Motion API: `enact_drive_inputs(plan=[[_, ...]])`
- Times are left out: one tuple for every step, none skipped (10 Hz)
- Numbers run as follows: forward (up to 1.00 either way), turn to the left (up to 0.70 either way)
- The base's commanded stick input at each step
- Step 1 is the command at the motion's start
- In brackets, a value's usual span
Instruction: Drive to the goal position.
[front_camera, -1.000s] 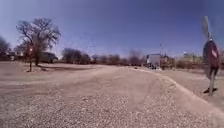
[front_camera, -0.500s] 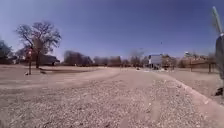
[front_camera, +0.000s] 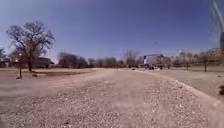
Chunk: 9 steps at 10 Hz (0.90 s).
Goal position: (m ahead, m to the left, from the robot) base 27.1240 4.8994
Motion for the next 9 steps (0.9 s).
enact_drive_inputs(plan=[[0.7,-0.35],[0.7,-0.35],[0.7,-0.35],[0.7,-0.35],[0.7,0.0],[0.7,0.0],[0.7,0.0],[0.7,0.0],[0.7,0.0]])
